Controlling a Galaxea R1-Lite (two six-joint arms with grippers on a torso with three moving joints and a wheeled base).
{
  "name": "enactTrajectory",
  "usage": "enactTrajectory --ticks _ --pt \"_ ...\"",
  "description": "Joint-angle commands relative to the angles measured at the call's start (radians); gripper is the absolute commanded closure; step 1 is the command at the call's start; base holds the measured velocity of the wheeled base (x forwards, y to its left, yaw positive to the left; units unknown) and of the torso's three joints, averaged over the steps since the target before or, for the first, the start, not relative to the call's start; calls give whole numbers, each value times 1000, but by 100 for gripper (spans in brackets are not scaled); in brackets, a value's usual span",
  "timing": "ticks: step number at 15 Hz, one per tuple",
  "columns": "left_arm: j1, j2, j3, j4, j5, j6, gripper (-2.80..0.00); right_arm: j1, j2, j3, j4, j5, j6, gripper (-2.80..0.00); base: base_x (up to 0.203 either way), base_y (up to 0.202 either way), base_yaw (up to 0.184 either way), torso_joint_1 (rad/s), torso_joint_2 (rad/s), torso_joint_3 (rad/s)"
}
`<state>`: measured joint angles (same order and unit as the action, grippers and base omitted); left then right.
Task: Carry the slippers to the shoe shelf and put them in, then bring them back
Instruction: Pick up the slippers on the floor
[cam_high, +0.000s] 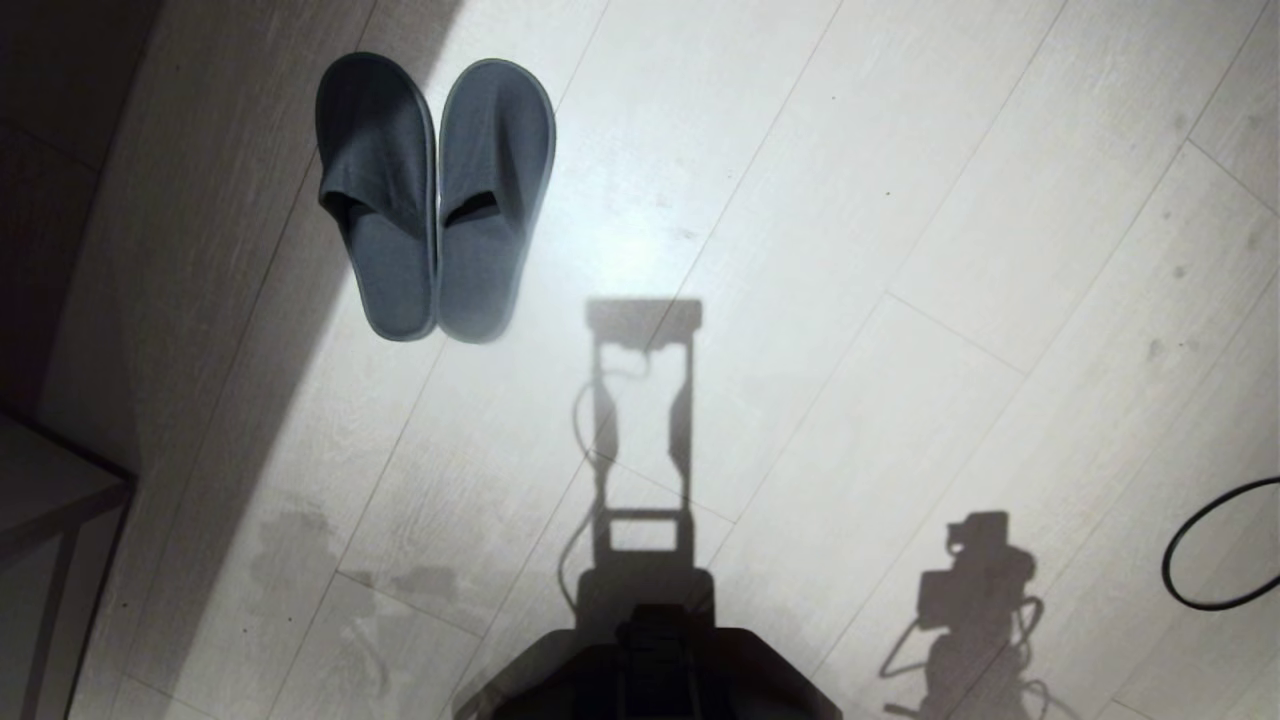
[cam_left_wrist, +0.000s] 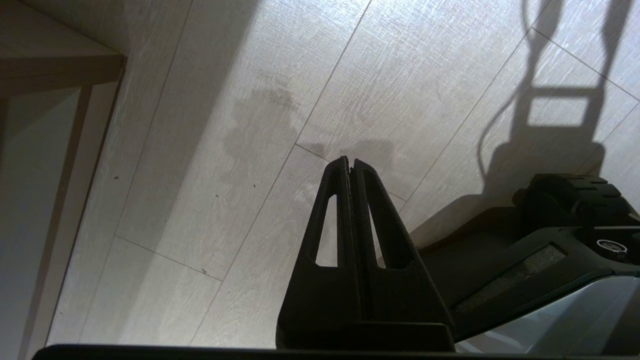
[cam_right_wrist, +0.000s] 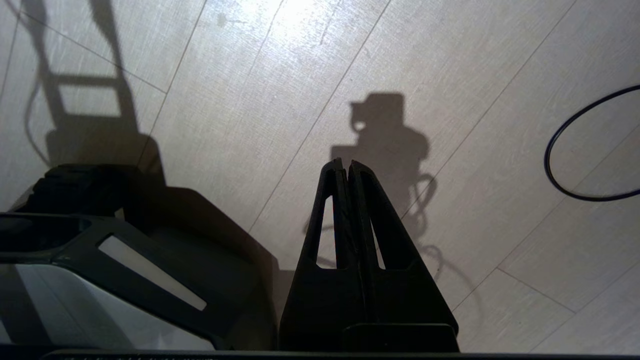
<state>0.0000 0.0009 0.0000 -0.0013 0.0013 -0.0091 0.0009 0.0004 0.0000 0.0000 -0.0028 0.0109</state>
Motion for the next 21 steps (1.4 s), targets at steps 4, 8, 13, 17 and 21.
enactTrajectory --ticks 4,8,13,17,21 --pt "0 0 -8 -17 0 63 0 -1 0 0 0 0 0 0 0 0 0 0 0 0" --pt "0 57 -188 67 -53 60 0 1 0 0 0 0 0 0 0 0 0 0 0 0" --pt "-3 369 -329 32 -117 62 0 1 1 0 0 0 0 0 0 0 0 0 0 0" --pt "-7 711 -372 -221 -249 83 0 1 0 0 0 0 0 0 0 0 0 0 0 0" --pt "-55 1094 -382 -603 -287 100 0 1 0 0 0 0 0 0 0 0 0 0 0 0"
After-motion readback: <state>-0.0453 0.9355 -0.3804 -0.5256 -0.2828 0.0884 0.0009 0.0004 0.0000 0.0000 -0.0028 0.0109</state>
